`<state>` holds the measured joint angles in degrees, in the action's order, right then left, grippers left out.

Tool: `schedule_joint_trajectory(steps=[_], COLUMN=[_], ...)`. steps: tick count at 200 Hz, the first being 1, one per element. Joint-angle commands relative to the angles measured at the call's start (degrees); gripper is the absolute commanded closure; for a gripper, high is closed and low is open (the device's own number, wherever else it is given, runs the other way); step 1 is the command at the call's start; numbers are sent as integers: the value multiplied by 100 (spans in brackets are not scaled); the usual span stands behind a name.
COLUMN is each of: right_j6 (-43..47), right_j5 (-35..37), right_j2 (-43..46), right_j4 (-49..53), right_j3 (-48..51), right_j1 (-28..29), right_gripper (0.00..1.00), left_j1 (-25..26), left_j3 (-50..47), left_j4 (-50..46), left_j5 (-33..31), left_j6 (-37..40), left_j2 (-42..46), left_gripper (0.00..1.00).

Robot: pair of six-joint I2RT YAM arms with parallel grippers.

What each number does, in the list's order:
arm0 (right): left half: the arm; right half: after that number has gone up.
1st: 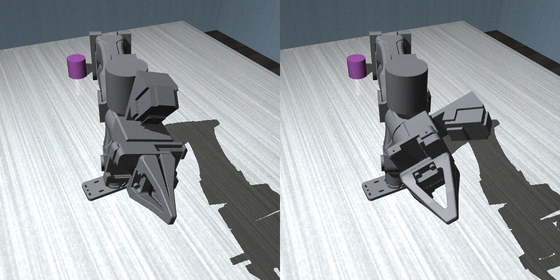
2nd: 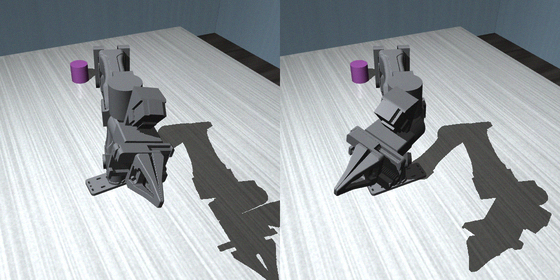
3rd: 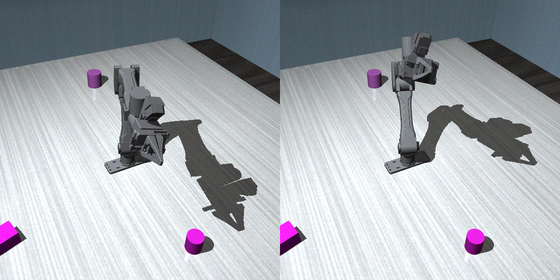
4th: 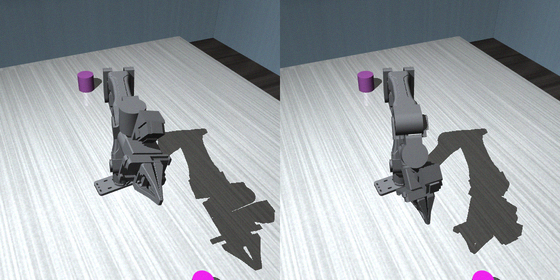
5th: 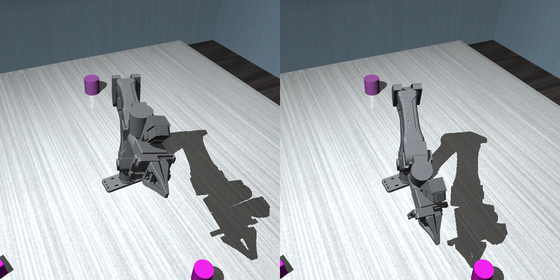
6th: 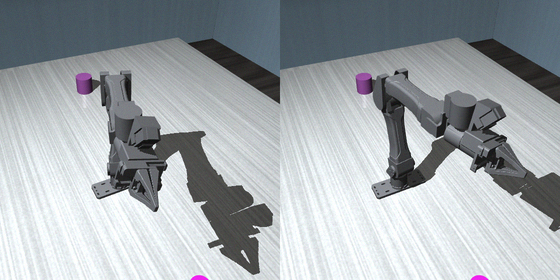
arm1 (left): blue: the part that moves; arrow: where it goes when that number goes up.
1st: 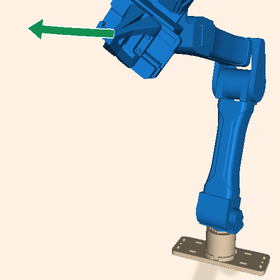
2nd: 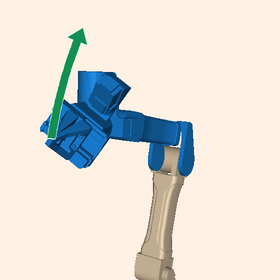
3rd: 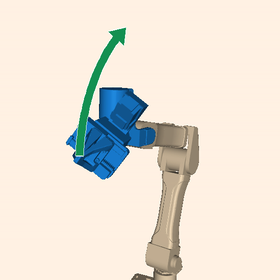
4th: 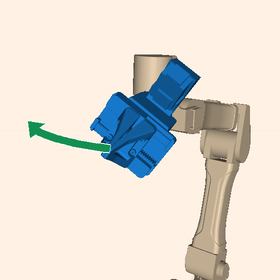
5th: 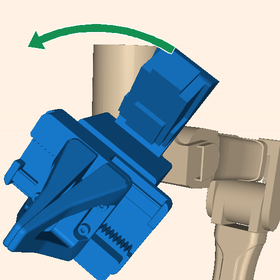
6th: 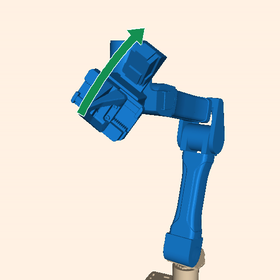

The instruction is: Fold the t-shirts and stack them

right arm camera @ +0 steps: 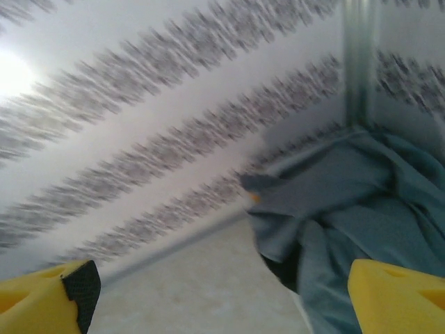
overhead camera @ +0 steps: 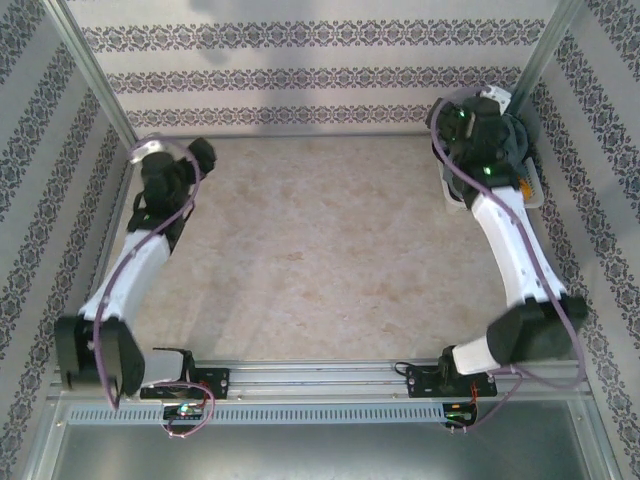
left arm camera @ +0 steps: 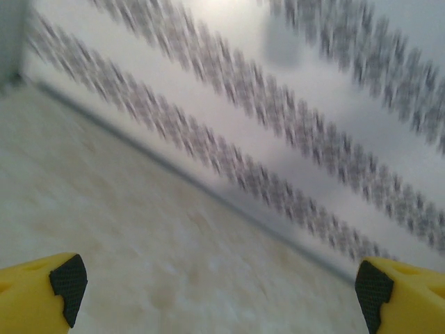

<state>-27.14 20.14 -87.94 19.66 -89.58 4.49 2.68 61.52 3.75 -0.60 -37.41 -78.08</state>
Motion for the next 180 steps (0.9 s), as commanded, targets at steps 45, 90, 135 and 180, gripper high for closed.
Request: schedule_joint_trajectory(steps=[45, 90, 135, 180], right_j6=[-672, -960, -642, -162], right_j5=[40, -614, 73, 649], right_j2=[-2342, -3047, -1583, -270], right_j4=[2631, 2788, 1528, 493], right_j3=[-1657, -2067, -1340, -1364], right_j1=[-1107, -1503, -1018, -357], right_gripper=[12, 67, 100, 100], left_j1=[1431, 1765, 1764, 1762], left_j3=[972, 678, 571, 467], left_j4=[-1259, -1117, -1327, -1409], left_j5=[1587, 1716, 1588, 1441], left_j6=[-502, -828, -651, -616], left_j2=[-657, -493, -172, -110], left_gripper=[9, 30, 45, 49])
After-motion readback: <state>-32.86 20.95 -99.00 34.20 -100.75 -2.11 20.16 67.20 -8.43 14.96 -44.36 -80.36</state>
